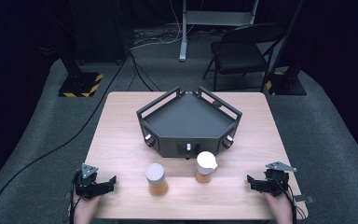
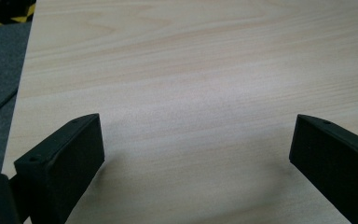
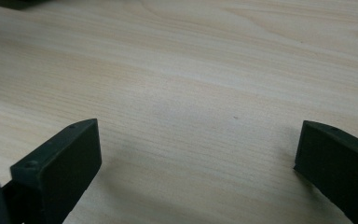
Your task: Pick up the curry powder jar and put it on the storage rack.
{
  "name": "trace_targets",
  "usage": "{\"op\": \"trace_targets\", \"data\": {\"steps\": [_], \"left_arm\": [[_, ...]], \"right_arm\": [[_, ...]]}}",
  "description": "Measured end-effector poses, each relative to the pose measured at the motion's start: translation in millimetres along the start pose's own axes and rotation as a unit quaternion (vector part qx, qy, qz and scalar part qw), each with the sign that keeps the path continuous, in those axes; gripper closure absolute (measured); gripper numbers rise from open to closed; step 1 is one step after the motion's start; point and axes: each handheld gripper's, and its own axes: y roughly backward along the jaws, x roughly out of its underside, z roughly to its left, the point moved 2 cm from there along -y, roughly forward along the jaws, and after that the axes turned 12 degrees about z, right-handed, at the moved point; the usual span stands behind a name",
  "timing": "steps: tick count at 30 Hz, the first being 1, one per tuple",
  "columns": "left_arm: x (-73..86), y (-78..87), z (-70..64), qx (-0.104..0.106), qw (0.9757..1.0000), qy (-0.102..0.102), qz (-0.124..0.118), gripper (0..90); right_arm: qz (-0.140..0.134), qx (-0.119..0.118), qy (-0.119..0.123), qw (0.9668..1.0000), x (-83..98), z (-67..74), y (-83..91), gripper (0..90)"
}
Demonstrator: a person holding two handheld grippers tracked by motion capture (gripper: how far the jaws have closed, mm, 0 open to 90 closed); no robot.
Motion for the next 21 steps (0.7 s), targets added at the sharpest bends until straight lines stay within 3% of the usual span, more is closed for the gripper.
{"op": "trace_targets", "data": {"steps": [1,3,21], "left_arm": [[-1.7,-0.4,-0.6,-0.002,1.0000,-0.001,0.006,2.5],[-1.8,-0.4,-0.8,-0.002,1.0000,-0.002,0.006,2.9],[-1.5,-0.2,-1.2,-0.002,0.9999,-0.007,0.009,2.0]], "right_arm": [[0.006,0.012,0.011,0.9998,-1.4,5.2,-0.6,0.0],[0.006,0.014,0.014,0.9998,-1.4,6.8,-0.9,0.0],[0.005,0.014,0.012,0.9998,-1.4,7.2,-1.3,0.0]]}}
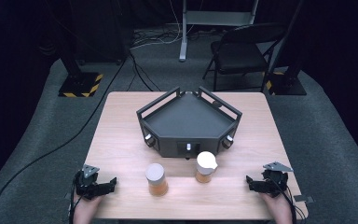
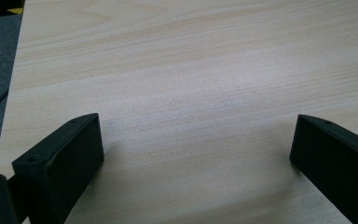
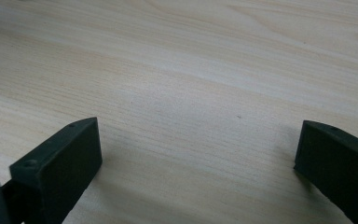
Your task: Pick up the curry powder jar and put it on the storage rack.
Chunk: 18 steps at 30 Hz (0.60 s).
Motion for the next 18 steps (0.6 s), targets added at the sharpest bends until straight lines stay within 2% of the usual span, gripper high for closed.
{"op": "trace_targets", "data": {"steps": [14,18], "left_arm": [[1.2,0.6,0.8,0.001,1.0000,0.002,-0.001,2.1],[2.7,1.2,4.4,0.009,0.9999,0.005,-0.004,2.4]], "right_arm": [[-0.001,0.000,0.000,1.0000,-0.3,0.3,-0.5,0.0],[-0.001,0.000,0.000,1.0000,-0.5,0.3,-0.6,0.0]]}}
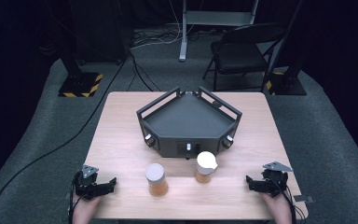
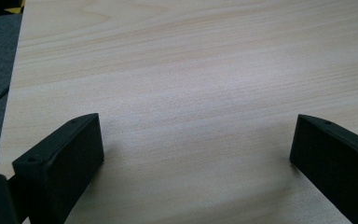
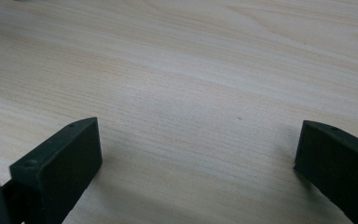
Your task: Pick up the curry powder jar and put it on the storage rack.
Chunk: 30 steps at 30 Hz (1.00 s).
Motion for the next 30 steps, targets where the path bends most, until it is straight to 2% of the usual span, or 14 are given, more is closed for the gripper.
{"op": "trace_targets", "data": {"steps": [9,12,16,22,26,30], "left_arm": [[4.2,3.4,8.5,0.018,0.9998,0.004,-0.007,4.4],[6.6,10.1,13.8,0.032,0.9992,0.004,-0.024,4.9],[8.8,17.7,15.6,0.036,0.9986,0.003,-0.039,5.6],[9.4,30.6,9.6,0.033,0.9975,-0.005,-0.062,5.9],[6.0,42.7,4.5,0.045,0.9962,-0.019,-0.072,5.9],[4.6,52.3,-2.3,0.043,0.9951,-0.033,-0.082,6.1]], "right_arm": [[0.000,0.000,0.000,1.0000,0.0,0.1,0.0,0.0],[0.000,0.000,0.000,1.0000,0.0,0.1,0.0,0.0],[0.000,0.000,0.000,1.0000,-0.1,0.1,0.0,0.0],[0.000,0.000,0.000,1.0000,-0.2,0.1,-0.1,0.0],[0.000,0.000,0.001,1.0000,-0.3,0.1,-0.2,0.0],[0.000,0.000,0.001,1.0000,-0.3,0.1,-0.2,0.0]]}}
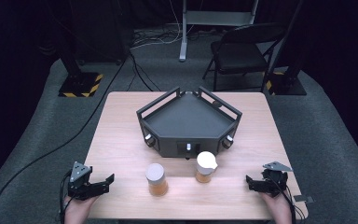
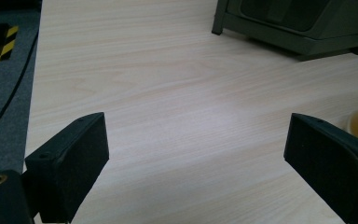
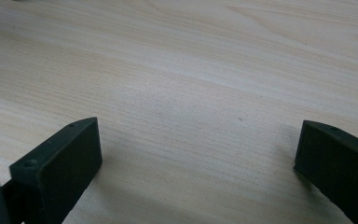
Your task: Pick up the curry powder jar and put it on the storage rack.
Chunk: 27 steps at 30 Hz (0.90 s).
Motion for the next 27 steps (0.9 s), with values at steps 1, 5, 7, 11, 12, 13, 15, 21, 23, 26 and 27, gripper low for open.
{"op": "trace_targets", "data": {"steps": [1,5,7,11,12,13,15,21,23,26,27], "left_arm": [[-1.2,2.2,-2.0,-0.001,1.0000,-0.004,-0.001,6.3],[-3.8,7.8,-6.1,0.005,0.9999,-0.010,-0.007,6.3],[-6.2,12.9,-9.1,0.015,0.9997,-0.017,-0.011,6.3],[-7.5,17.4,-10.1,0.032,0.9991,-0.020,-0.019,6.3],[-7.8,18.7,-10.1,0.038,0.9988,-0.021,-0.022,6.3],[-8.5,21.1,-10.4,0.048,0.9981,-0.026,-0.027,6.3],[-8.3,23.0,-12.5,0.052,0.9977,-0.029,-0.034,6.3],[-11.2,27.1,-18.1,0.065,0.9961,-0.044,-0.040,6.3],[-13.1,28.1,-20.1,0.070,0.9954,-0.051,-0.038,6.3],[-15.5,28.8,-23.6,0.079,0.9943,-0.060,-0.038,6.3],[-15.5,28.8,-23.6,0.079,0.9943,-0.060,-0.038,6.3]], "right_arm": [[0.000,0.000,0.000,1.0000,0.0,0.0,0.0,0.0],[0.000,0.000,-0.001,1.0000,-0.1,0.1,-0.1,0.0],[0.000,0.000,0.000,1.0000,-0.2,0.1,-0.2,0.0],[0.000,0.000,0.000,1.0000,-0.2,0.1,-0.2,0.0],[0.000,0.000,-0.001,1.0000,-0.2,0.2,-0.2,0.0],[0.000,0.000,-0.001,1.0000,-0.2,0.3,-0.2,0.0],[0.000,0.000,-0.001,1.0000,-0.2,0.3,-0.2,0.0],[0.000,0.000,-0.002,1.0000,-0.3,0.5,-0.3,0.0],[0.000,0.000,-0.002,1.0000,-0.3,0.5,-0.3,0.0],[0.000,0.000,-0.002,1.0000,-0.3,0.5,-0.3,0.0],[0.000,0.000,-0.002,1.0000,-0.3,0.5,-0.3,0.0]]}}
